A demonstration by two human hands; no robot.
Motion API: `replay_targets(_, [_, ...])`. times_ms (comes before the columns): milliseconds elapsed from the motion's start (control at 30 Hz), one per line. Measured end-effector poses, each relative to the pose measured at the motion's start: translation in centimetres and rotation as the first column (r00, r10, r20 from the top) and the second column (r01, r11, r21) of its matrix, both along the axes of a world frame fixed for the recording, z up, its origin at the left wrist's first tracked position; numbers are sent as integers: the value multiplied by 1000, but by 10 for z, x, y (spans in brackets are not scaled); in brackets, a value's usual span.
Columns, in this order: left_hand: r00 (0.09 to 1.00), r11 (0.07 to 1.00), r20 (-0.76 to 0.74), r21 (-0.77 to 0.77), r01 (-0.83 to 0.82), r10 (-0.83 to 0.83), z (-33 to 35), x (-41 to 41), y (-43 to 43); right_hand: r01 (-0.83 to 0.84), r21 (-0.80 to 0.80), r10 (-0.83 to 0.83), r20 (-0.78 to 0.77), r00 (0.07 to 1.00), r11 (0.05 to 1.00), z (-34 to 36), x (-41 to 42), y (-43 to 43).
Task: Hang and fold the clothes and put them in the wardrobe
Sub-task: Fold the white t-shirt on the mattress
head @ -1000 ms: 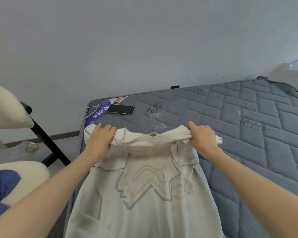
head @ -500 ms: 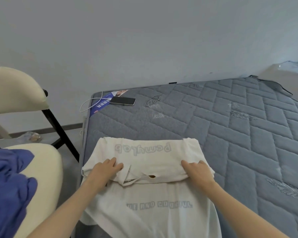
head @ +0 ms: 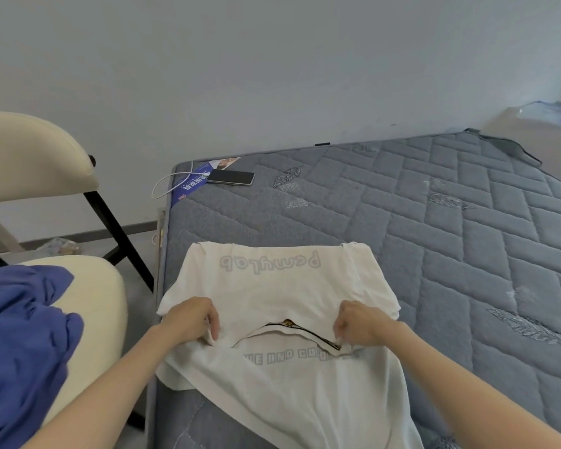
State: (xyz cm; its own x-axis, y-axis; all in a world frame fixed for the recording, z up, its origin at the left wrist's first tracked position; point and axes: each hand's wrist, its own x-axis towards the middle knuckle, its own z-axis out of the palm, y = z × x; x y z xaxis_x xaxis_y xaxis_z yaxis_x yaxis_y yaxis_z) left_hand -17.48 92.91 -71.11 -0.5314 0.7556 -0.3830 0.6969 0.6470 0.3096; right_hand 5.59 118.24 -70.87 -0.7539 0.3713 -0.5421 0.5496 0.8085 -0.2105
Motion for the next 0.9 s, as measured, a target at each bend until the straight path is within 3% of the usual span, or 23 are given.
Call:
replay_targets(100, [982,975,-29,129,-181,186,5,-3,2,46,30,-41,-161,986,998,9,-18,-9])
replay_targets(233, [918,838,-4,410,-360,396,2,-14,10,-18,103,55,-365,929,995,6,-51,-23])
replay_targets(300, [872,780,-14,454,-430,489,1,-22,16,-20,108,62,-398,915,994,-3,-71,-28])
replay_targets(400, [817,741,-12,429,-516,576,1,-40,28,-17,79,47,-406,913,997,-9,-97,-33])
replay_targets(467, [780,702,79,388,-597,620,-5,-59,36,-18,64,41,-381,924,998,-14,-116,-34])
replay_targets(567, [630,528,364,347,-775,686,-9,-80,50,-25,40,38,-359,933,999,-23,-142,-31])
replay_targets(733, [376,329,567,188,-925,733,-14,-110,68,-31,35,41,-372,927,999,-34,-178,-21])
replay_targets(800, [314,308,583,112,-945,750,-21,-120,71,-29,41,43,-377,925,999,-39,-192,-18])
replay_targets(900, [327,351,628,92,-932,706,-29,-132,73,-9,42,24,-362,932,999,-45,-213,-15])
